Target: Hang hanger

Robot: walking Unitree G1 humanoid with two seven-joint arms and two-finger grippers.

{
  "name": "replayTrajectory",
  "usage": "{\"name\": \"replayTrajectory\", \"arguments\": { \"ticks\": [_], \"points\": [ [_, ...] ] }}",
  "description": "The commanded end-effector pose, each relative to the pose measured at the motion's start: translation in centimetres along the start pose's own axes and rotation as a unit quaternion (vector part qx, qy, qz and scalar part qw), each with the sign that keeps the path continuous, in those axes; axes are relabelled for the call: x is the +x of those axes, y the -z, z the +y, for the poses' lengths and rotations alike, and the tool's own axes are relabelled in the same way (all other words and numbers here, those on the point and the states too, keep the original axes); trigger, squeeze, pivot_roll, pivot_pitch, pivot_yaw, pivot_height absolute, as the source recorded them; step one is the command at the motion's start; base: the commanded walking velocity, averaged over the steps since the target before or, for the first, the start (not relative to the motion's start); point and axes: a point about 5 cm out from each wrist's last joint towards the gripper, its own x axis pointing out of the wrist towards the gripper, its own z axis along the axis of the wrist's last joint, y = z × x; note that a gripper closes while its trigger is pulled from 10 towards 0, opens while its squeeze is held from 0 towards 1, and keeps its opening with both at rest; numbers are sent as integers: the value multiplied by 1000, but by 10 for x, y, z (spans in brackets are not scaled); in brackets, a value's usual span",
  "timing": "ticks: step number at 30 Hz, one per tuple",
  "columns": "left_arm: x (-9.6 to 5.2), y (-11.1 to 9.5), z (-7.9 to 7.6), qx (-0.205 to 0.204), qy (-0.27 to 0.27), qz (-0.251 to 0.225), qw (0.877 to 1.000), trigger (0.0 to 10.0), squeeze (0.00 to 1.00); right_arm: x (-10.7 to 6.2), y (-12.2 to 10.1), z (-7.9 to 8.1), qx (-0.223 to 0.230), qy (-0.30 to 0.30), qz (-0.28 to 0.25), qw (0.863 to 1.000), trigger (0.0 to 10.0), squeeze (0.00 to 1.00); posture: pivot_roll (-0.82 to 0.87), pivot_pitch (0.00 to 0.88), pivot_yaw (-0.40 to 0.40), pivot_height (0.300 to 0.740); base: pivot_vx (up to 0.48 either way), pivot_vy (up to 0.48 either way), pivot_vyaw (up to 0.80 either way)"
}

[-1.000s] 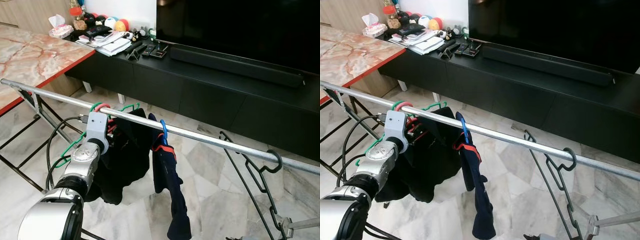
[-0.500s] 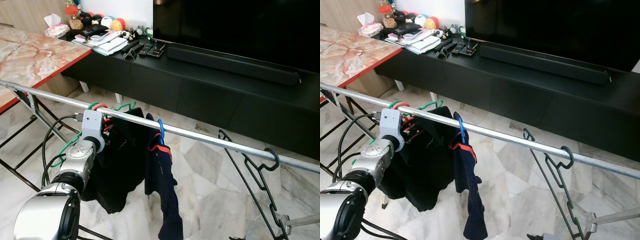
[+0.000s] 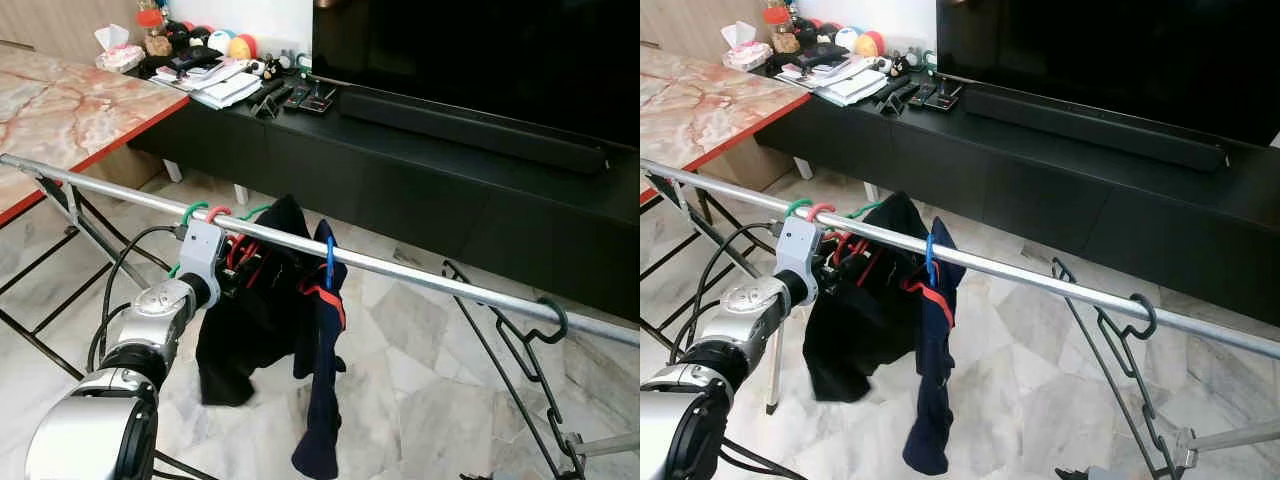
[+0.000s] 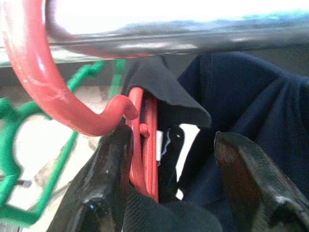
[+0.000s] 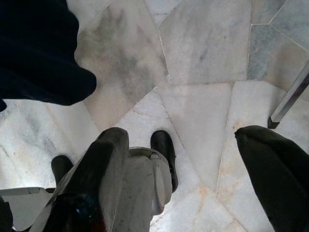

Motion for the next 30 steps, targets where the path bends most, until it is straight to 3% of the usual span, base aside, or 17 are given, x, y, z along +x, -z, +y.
{"name": "replayTrajectory", "arguments": {
  "ticks": [1, 5, 10, 13, 20, 22, 30],
  "points": [
    [-4, 11, -2, 6, 21, 22, 1000, 10000, 0, -1, 7, 0, 1, -1, 9, 1000, 10000, 0, -128, 151, -17, 740, 0, 0, 0],
    [-6, 13, -5, 6, 34, 23, 999, 10000, 0, -1, 6, 1, 2, -2, 9, 1000, 10000, 0, -124, 150, -16, 740, 0, 0, 0],
    [-9, 22, -26, -1, 122, 20, 992, 10000, 0, -1, 6, 3, 3, -4, 9, 1000, 10000, 0, -118, 149, -15, 740, 0, 0, 0],
    [-11, 25, -27, 1, 127, 28, 991, 10000, 0, 0, 5, 3, 3, -5, 8, 1000, 10000, 0, -118, 148, -13, 740, 0, 0, 0],
    [-7, 19, -13, -4, 24, 41, 999, 10000, 0, 0, 5, 4, 2, -7, 8, 1000, 10000, 0, -108, 148, -16, 740, 0, 0, 0],
    [-3, 9, -5, -36, -40, 32, 998, 10000, 0, 0, 5, 4, -1, -10, 10, 1000, 10000, 0, -103, 145, -17, 740, 0, 0, 0],
    [4, 0, -2, -64, -105, 47, 991, 10000, 0, 0, 4, 5, -1, -13, 9, 1000, 10000, 0, -104, 139, -13, 740, 0, 0, 0]
  ]
}}
